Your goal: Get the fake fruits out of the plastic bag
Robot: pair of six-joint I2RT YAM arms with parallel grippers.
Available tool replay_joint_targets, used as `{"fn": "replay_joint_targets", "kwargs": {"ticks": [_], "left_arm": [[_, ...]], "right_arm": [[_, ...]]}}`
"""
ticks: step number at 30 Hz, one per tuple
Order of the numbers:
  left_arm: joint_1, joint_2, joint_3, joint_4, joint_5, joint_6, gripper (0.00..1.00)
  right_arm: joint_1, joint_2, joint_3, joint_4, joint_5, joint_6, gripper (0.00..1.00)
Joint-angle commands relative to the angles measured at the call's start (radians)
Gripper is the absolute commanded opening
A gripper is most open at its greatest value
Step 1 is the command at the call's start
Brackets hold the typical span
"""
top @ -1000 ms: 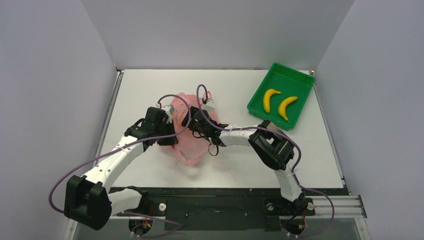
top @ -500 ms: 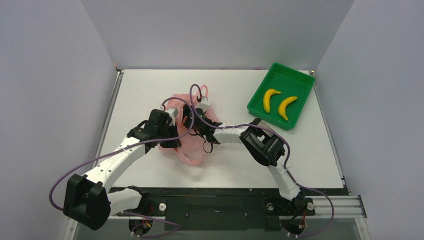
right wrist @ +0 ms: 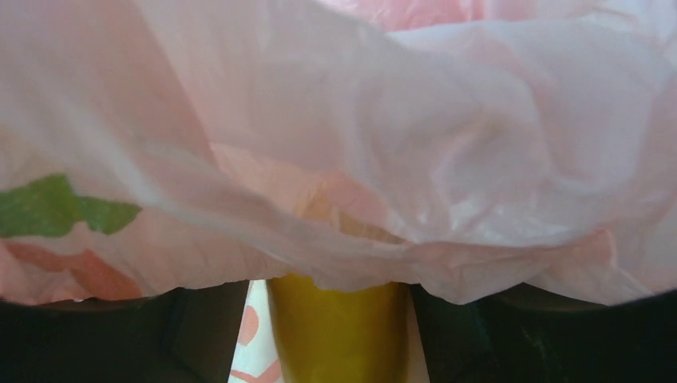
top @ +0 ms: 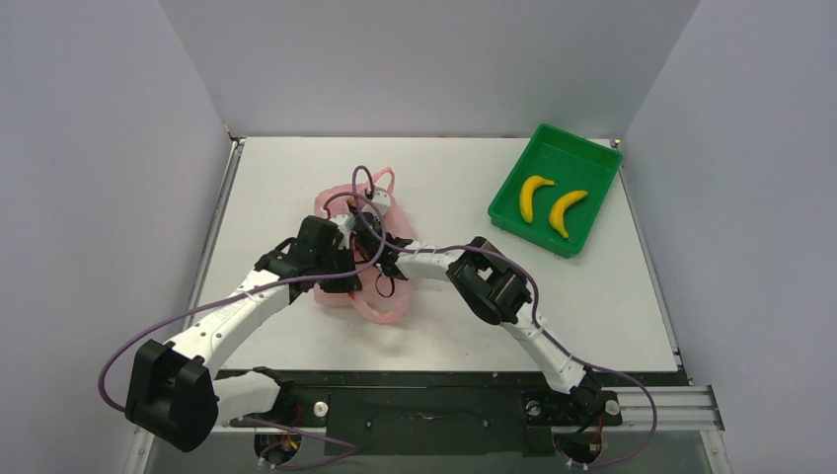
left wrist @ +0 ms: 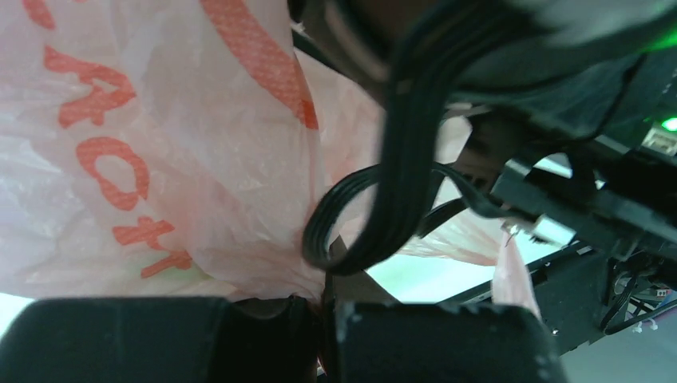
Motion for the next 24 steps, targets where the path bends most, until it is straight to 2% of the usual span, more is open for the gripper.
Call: {"fn": "replay_joint_targets", "kwargs": {"ticks": [1, 2, 3, 8, 11, 17, 24], "left_arm": [[-0.011, -0.018, 0.023, 0.018, -0.005, -0.020, 0.00], [-0.011, -0.030, 0.016, 0.008, -0.011, -0.022, 0.00], [-0.010, -0.036, 0.013, 0.005, -0.026, -0.026, 0.00], [0.009, -0.055, 0.001, -0.050, -0.131, -0.023, 0.00], [0.059, -0.061, 0.003, -0.069, -0.144, 0.006, 0.00], [0.155, -0.060, 0.042, -0.093, -0.116, 0.097, 0.00], [0.171, -0.004, 0.039, -0.011, -0.098, 0.182, 0.00]], "right_arm": [[0.014, 0.024, 0.087, -0.097, 0.113, -0.003, 0.54], [0.010, 0.021, 0.085, -0.086, 0.090, -0.007, 0.49], [0.002, 0.001, 0.070, -0.081, 0.078, -0.017, 0.39], [-0.052, -0.163, -0.102, 0.004, -0.017, -0.075, 0.16], [-0.085, -0.282, -0.219, 0.027, -0.087, -0.089, 0.03], [-0.113, -0.414, -0.368, 0.076, -0.223, -0.072, 0.00], [-0.114, -0.472, -0.463, 0.112, -0.352, -0.035, 0.00]]}}
